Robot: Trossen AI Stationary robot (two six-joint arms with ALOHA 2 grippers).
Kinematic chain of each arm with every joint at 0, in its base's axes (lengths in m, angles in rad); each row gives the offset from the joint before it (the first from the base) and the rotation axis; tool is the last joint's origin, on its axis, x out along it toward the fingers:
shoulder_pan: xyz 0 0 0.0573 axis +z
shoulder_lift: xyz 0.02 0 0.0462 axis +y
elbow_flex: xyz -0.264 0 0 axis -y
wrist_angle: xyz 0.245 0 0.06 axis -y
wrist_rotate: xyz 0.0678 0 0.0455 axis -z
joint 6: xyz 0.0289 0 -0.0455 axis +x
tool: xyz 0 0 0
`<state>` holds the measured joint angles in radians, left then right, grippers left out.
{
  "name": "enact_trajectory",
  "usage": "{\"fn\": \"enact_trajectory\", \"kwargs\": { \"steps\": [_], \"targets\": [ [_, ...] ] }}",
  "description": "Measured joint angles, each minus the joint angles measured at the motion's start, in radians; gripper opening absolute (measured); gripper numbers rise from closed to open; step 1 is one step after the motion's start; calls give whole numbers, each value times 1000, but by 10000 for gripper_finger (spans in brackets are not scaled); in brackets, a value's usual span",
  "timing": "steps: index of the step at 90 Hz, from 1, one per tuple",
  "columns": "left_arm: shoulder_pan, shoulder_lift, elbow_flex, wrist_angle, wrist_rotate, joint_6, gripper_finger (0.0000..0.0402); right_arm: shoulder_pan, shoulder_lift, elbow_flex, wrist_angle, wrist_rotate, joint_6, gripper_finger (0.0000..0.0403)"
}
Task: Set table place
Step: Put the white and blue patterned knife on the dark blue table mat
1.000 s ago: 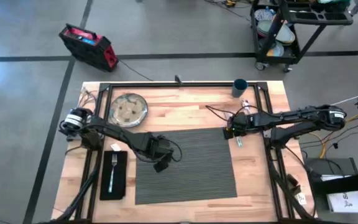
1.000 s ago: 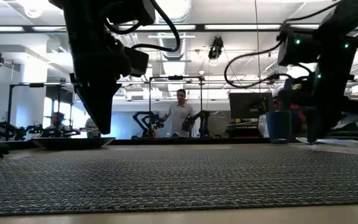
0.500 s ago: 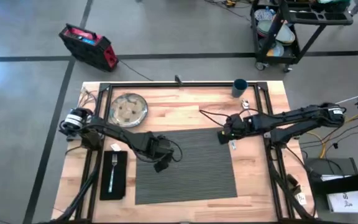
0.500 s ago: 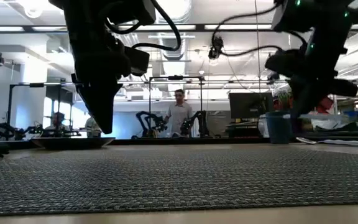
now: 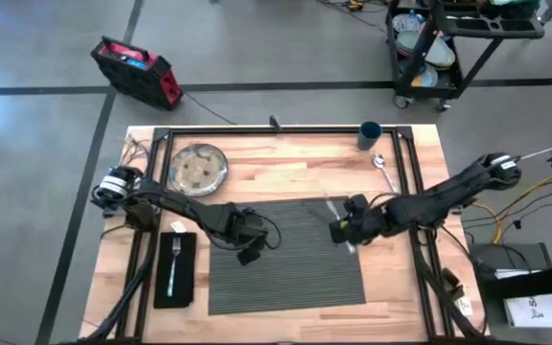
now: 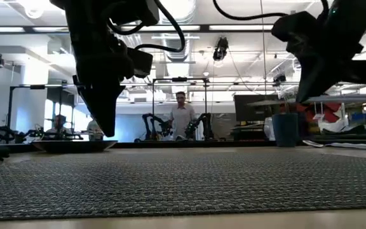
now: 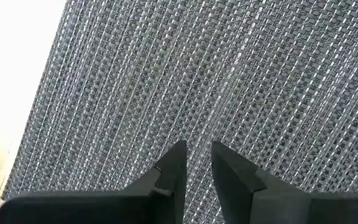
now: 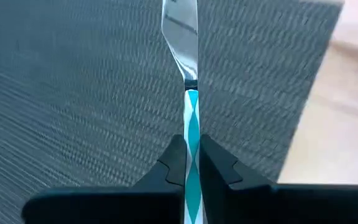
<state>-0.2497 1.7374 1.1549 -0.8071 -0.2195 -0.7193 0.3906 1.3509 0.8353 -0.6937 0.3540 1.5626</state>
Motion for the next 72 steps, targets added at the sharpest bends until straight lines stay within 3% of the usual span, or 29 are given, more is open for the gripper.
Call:
{"fn": "enact_trajectory", "kwargs": {
  "steps": [38,72],
  "targets": [
    [1,0,0,0,21,-23,59,50,429,233,77,47,199,0],
    [0,0,0,-1,38,-23,59,50,559,294,131,50,274,0]
  ]
}}
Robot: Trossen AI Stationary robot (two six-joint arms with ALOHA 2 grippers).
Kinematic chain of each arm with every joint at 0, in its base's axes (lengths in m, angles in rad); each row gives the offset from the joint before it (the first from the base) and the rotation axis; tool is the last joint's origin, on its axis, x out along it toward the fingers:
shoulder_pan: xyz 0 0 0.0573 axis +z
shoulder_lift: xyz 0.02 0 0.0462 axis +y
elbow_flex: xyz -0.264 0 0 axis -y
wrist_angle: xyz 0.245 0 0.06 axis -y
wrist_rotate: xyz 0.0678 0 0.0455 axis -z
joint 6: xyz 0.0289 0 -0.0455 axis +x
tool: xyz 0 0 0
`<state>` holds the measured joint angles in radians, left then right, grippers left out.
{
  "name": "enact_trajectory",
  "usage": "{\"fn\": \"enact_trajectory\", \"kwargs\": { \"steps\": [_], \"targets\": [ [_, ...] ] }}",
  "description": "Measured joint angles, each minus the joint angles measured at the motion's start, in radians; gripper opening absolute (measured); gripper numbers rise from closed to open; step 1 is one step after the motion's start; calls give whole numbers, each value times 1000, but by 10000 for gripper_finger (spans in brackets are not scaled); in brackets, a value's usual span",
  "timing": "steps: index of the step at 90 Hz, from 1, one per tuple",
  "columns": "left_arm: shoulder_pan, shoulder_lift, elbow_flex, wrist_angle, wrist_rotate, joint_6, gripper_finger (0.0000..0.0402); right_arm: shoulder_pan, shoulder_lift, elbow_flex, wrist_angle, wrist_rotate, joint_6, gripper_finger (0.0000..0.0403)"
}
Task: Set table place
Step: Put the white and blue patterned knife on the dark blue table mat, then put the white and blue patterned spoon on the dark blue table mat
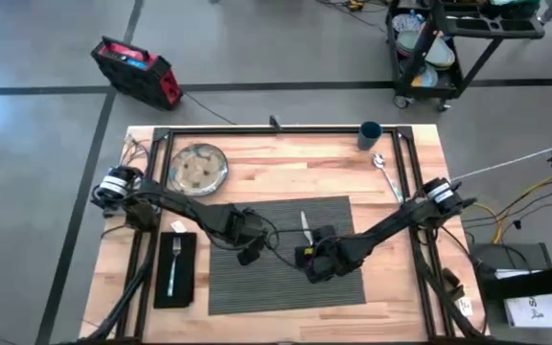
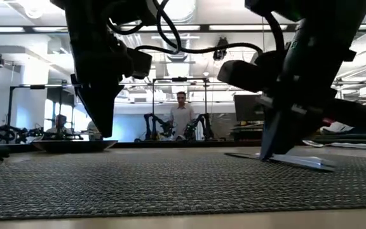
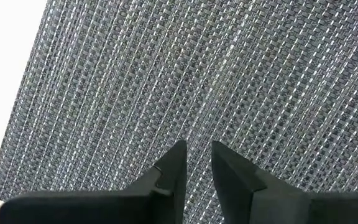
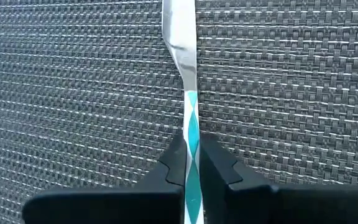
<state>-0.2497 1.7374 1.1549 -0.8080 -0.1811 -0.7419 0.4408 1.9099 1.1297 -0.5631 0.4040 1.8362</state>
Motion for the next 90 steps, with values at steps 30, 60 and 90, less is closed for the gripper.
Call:
{"fn": "enact_trajectory", "kwargs": {
  "steps": [30,60,90],
  "targets": [
    [0,0,0,0,0,26,59,8,-7,-4,1,42,9,67],
    [0,0,0,0,-1,26,59,13,-14,31,-9,42,-29,82],
    [0,-19,0,-4,-2,27,59,13,-43,102,-68,69,-135,62]
  ]
}}
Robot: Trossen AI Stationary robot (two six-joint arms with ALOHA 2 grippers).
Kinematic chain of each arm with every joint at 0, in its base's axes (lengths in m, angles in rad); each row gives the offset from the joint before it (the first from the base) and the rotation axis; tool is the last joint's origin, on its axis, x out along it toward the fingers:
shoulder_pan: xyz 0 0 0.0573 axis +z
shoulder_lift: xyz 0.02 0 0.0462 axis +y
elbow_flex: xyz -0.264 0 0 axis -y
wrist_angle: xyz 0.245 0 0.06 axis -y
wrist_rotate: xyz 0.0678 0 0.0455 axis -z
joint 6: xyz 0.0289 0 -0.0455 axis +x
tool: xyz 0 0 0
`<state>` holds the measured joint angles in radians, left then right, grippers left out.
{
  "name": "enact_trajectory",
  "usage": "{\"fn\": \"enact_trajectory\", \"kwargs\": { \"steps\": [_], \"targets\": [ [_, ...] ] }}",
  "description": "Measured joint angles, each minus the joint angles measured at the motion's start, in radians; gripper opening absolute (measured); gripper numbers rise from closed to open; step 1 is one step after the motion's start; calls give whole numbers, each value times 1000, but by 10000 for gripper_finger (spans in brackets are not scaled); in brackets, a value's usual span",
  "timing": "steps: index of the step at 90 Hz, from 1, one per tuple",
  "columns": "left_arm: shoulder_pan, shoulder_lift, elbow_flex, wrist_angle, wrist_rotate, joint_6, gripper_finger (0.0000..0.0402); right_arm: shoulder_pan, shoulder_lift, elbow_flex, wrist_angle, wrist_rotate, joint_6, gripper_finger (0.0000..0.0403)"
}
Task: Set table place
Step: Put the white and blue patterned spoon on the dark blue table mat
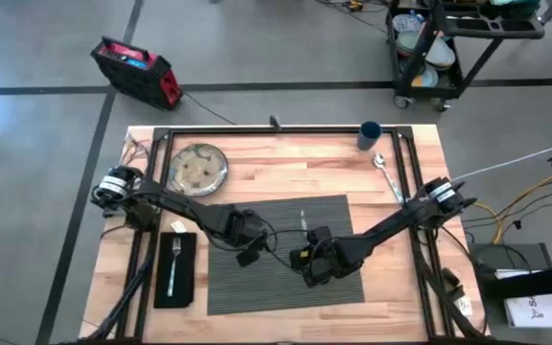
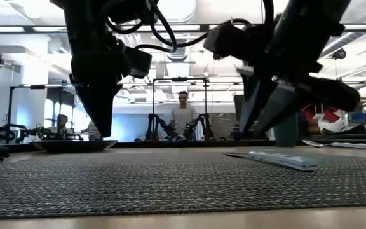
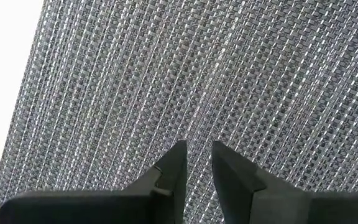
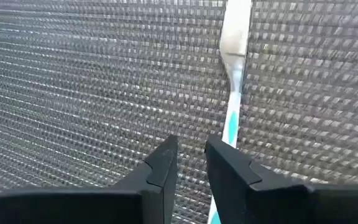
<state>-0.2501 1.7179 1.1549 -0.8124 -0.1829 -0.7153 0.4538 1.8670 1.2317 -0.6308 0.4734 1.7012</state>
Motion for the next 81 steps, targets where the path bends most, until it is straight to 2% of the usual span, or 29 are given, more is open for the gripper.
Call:
{"fn": "enact_trajectory", "kwargs": {
  "steps": [24,46,55,68,81],
  "targets": [
    [6,-183,17,-8,-50,17,59,-2,-82,47,-107,74,-114,59],
    [18,-407,23,-19,-134,20,59,-45,-220,123,-246,141,-364,68],
    [19,-480,21,-20,-210,26,59,-72,-291,146,-290,165,-477,66],
    [21,-542,17,-22,-303,27,59,-115,-394,159,-296,209,-589,50],
    [21,-565,16,-7,-327,27,59,-147,-478,161,-301,254,-653,33]
  ]
}}
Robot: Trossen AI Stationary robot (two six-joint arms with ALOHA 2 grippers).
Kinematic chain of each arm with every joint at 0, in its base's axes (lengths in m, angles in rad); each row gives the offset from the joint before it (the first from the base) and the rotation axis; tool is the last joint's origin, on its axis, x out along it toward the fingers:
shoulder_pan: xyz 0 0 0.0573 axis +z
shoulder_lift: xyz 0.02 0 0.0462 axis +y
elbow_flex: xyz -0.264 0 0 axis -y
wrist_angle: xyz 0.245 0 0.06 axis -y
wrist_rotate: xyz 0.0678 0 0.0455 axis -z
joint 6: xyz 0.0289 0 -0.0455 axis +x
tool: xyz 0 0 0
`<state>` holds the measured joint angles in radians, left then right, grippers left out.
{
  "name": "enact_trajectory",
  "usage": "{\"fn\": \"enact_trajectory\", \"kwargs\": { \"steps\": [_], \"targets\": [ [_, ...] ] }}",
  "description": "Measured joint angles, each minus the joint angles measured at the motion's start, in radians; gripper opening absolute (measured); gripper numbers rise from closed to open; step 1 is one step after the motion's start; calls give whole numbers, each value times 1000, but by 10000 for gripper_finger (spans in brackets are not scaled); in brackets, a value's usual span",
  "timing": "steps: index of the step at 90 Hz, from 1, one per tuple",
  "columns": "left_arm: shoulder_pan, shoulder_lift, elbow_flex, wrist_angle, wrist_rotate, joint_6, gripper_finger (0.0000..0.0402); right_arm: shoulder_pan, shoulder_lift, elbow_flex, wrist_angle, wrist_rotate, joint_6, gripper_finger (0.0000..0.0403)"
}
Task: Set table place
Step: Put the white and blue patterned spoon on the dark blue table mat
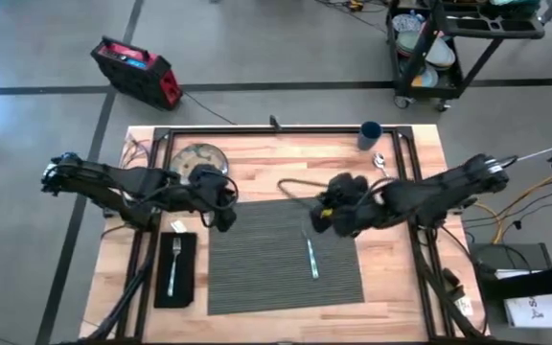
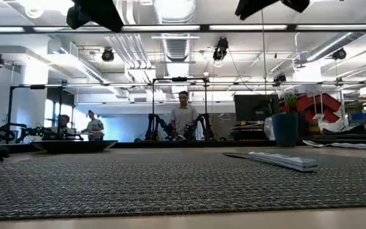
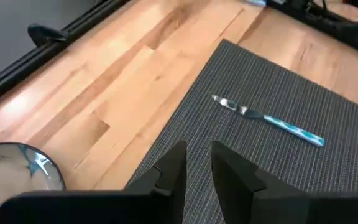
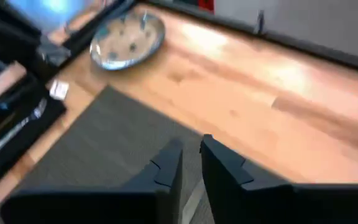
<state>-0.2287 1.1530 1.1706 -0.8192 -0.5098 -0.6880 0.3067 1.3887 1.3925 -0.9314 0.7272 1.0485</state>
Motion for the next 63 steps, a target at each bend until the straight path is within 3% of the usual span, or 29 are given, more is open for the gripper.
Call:
{"fn": "enact_trajectory", "kwargs": {
  "steps": [20,41,63],
  "targets": [
    [0,7,-3,-15,-5,15,59,-48,-75,0,-16,9,-112,17],
    [0,54,-47,-34,5,4,59,-107,-134,8,-158,7,-133,14],
    [0,105,-124,-37,120,-50,59,-179,-199,11,-315,6,-133,13]
  ]
}}
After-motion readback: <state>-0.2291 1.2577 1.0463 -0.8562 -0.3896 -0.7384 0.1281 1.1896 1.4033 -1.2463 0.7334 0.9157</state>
